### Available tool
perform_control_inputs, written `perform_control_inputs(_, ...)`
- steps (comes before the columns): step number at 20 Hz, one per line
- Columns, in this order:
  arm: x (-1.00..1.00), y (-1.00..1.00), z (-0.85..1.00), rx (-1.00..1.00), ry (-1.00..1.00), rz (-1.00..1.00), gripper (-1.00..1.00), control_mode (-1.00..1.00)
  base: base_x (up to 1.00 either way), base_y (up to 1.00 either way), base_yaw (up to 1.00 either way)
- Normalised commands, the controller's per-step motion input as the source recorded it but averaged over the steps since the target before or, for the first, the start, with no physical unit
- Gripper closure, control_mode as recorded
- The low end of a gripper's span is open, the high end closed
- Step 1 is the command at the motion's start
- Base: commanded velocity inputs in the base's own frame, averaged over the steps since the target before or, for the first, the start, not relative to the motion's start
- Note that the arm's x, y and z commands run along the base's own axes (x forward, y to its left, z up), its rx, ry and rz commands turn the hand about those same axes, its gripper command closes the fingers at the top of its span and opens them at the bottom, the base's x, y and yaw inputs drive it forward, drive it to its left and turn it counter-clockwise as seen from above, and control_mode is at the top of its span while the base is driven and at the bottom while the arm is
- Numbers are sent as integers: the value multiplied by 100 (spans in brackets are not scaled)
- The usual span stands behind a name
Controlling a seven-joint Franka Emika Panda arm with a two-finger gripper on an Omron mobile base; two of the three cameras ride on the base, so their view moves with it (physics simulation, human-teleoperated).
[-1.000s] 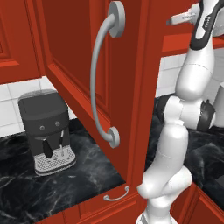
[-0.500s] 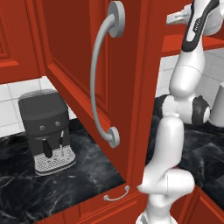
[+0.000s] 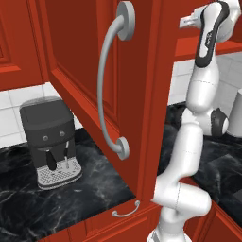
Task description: Collect the paprika, ketchup, and shaker from the cabinet and place them next to the stove.
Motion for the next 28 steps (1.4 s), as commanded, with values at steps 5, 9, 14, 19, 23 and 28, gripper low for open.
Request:
perform_control_inputs(5, 30, 22, 0, -13, 1, 1, -100, -100, 0, 0, 0)
perform_control_inputs(9, 26, 29, 0, -10, 4, 0, -100, -100, 0, 0, 0)
perform_control_inputs(14, 8, 26, 0, -6, 3, 1, -100, -100, 0, 0, 0)
perform_control_inputs(19, 0, 28, 0, -3, 0, 3, -100, -100, 0, 0, 0)
perform_control_inputs(23, 1, 24, 0, -2, 0, 0, -100, -100, 0, 0, 0)
perform_control_inputs(28, 3, 8, 0, 0, 1, 0, -100, -100, 0, 0, 0)
